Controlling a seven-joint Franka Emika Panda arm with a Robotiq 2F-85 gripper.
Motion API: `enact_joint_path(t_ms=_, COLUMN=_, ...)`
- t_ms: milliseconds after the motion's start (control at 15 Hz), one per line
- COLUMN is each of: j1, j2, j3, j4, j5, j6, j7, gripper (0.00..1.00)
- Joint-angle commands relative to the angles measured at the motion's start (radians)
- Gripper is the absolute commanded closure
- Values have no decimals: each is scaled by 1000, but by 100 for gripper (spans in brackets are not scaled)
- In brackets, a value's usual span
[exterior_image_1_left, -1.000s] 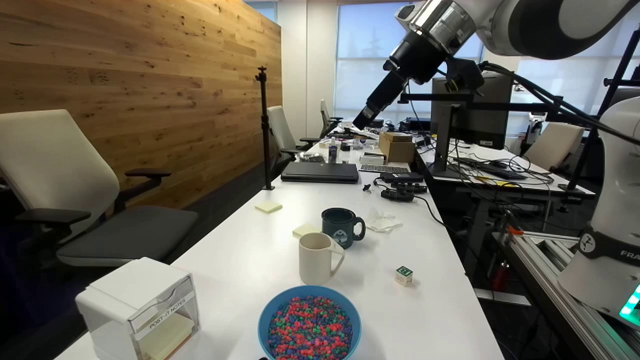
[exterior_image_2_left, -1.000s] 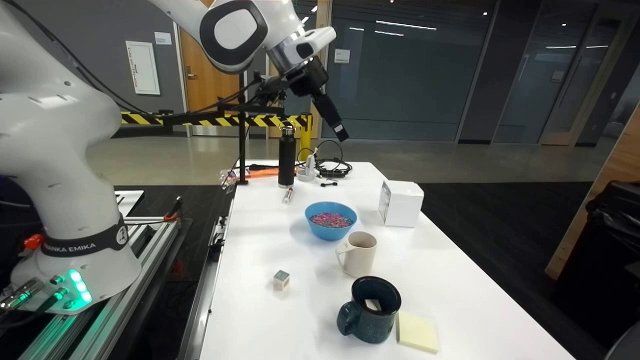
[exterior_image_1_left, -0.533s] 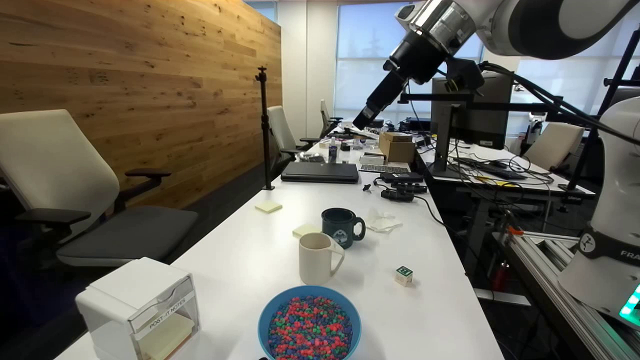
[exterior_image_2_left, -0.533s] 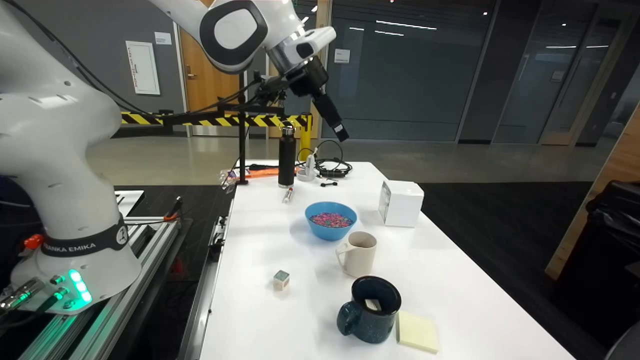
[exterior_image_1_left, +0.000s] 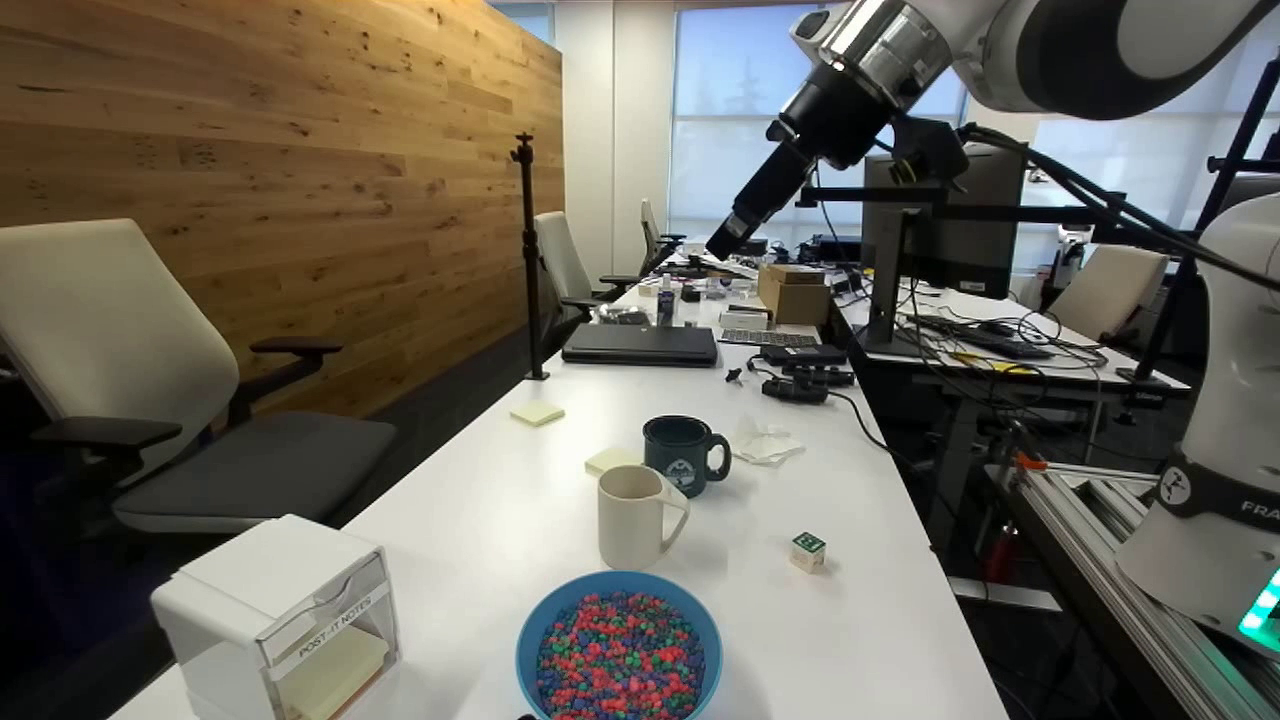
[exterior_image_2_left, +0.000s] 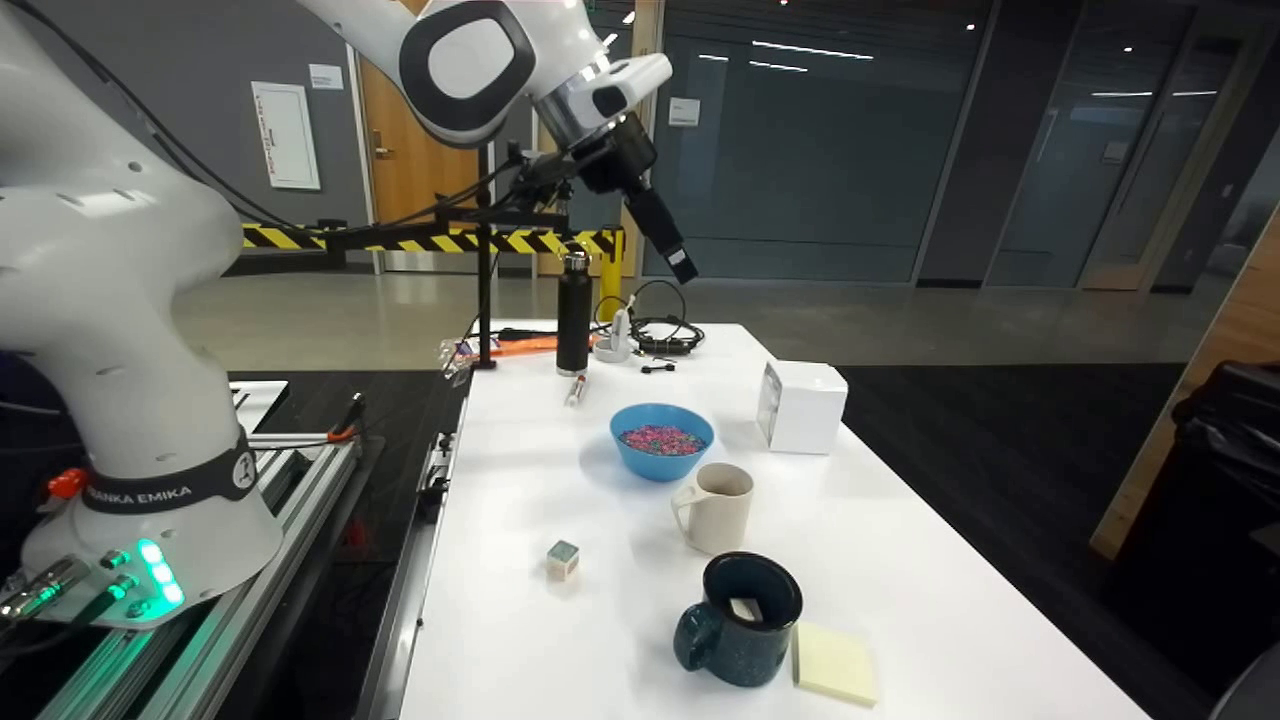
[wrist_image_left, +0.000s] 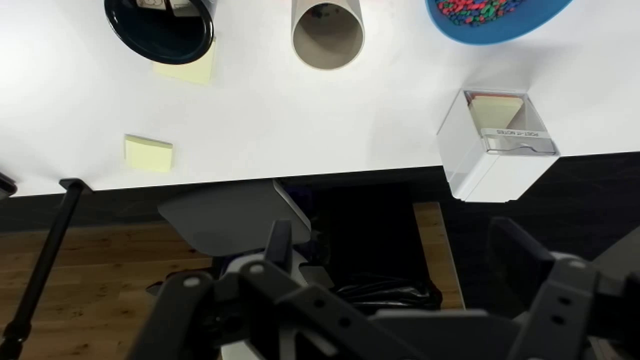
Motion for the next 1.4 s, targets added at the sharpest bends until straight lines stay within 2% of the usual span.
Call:
enact_joint_path(t_ms=0, j1=-21, j2=24, j3=13, j4=24, j5=-4, j6=58, j7=11, gripper=0)
enact_joint_path(t_ms=333, j1=-112, j2=102, j3=64, j4=85, j5=-34, j6=231, j7=31, gripper=0)
enact_joint_path(t_ms=467, j1=-189, j2=130, j3=121, j4=104, j5=-59, j6=291, j7=33, gripper=0)
enact_joint_path(t_ms=600, j1=-282, j2=147, j3=197, j4=109, j5=-78, j6=356, j7=37, gripper=0)
enact_joint_path(t_ms=733, j1=-403, j2=152, j3=301, j4=106, j5=-86, j6=414, j7=40, gripper=0)
enact_joint_path(t_ms=933, j1=-511, j2=138, j3=417, j4=80, j5=-62, j6=436, j7=18, gripper=0)
enact_joint_path(t_ms=1333, j1=-545, j2=128, j3=521, j4=22, j5=-50, j6=421, j7=10, gripper=0)
